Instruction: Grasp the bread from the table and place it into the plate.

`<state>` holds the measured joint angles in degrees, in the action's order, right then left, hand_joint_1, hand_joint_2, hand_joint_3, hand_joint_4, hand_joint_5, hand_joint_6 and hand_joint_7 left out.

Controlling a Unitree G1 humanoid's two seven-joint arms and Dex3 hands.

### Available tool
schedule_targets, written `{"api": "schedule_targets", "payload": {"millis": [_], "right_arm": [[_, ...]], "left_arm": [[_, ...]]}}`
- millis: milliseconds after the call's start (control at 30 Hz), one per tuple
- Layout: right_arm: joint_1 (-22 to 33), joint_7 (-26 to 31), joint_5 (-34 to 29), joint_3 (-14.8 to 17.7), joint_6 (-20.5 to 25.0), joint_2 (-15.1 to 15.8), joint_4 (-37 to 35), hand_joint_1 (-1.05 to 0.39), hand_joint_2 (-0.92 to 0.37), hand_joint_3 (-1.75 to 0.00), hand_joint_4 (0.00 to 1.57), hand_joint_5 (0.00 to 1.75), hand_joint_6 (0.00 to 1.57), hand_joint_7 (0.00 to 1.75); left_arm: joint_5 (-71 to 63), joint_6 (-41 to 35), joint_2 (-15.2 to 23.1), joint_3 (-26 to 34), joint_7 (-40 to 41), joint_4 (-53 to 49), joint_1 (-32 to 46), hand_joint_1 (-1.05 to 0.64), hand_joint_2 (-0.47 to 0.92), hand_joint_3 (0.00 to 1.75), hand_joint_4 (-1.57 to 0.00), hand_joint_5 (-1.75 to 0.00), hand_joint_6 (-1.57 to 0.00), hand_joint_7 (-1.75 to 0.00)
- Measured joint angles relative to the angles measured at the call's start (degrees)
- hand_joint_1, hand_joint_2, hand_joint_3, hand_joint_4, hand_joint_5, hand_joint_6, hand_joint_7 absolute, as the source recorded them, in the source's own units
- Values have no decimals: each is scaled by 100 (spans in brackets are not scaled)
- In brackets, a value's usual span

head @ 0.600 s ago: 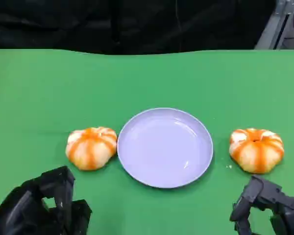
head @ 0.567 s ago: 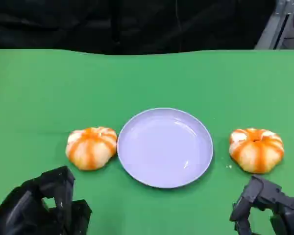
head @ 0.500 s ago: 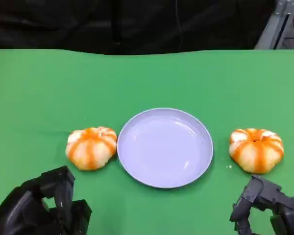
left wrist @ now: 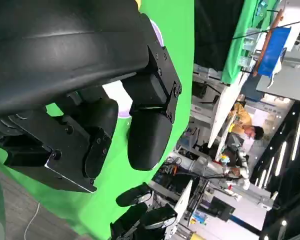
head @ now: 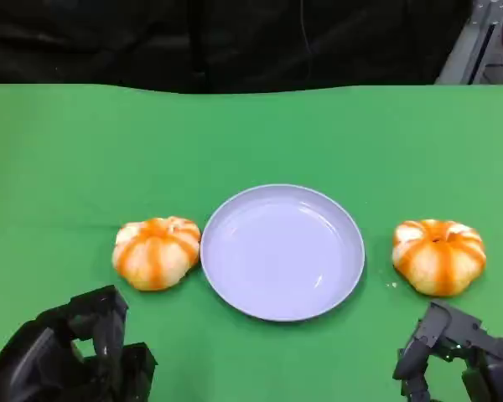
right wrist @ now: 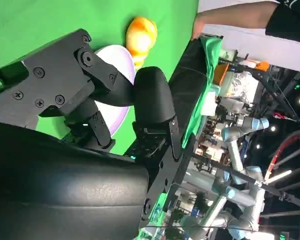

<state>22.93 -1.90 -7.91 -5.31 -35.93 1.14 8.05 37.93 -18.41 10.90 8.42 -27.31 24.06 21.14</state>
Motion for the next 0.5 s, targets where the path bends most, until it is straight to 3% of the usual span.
{"api": "schedule_targets", "payload": {"millis": [500], "right_arm": [[0,0,1,-1,0,0,0,-10,-53,-120,83,175,74,157]], "left_arm": [[0,0,0,0,0,0,1,18,57,166,-106,-175,-94,-175]]}}
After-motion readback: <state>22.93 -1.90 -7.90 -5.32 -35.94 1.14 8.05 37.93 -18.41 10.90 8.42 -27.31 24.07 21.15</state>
